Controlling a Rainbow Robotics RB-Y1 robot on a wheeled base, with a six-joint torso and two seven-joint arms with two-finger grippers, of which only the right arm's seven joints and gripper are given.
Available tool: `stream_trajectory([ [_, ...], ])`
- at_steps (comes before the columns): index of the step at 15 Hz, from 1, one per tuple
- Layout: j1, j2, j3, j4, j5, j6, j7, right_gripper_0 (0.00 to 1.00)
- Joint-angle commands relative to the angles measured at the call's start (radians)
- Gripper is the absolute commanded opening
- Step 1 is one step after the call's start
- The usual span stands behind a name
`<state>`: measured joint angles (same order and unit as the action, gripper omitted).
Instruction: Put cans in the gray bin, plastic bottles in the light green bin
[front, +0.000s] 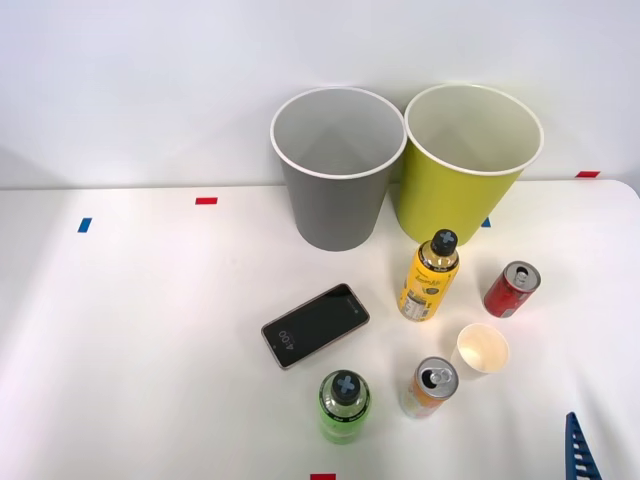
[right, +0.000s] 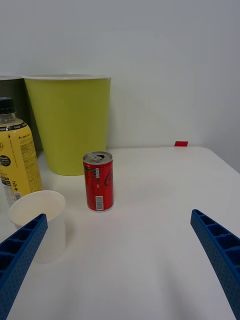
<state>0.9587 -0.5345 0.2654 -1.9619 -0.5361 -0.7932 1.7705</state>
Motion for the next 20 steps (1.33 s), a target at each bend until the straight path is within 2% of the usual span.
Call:
stream_trajectory([
  [1,-0.103,-0.071,0.029,0.089,-0.065,-0.029,0.015,1.00],
  [3,-0.178,-0.128,0.064,0.130,-0.108,-0.034,0.006,1.00],
  [8,-0.307,-0.275,0.164,0.132,-0.266,-0.035,0.020,1.00],
  [16,-0.497,-0.303,0.189,0.299,-0.300,-0.031,0.012,1.00],
  [20,-0.561,-0.306,0.232,0.353,-0.324,-0.031,0.004,1.00],
])
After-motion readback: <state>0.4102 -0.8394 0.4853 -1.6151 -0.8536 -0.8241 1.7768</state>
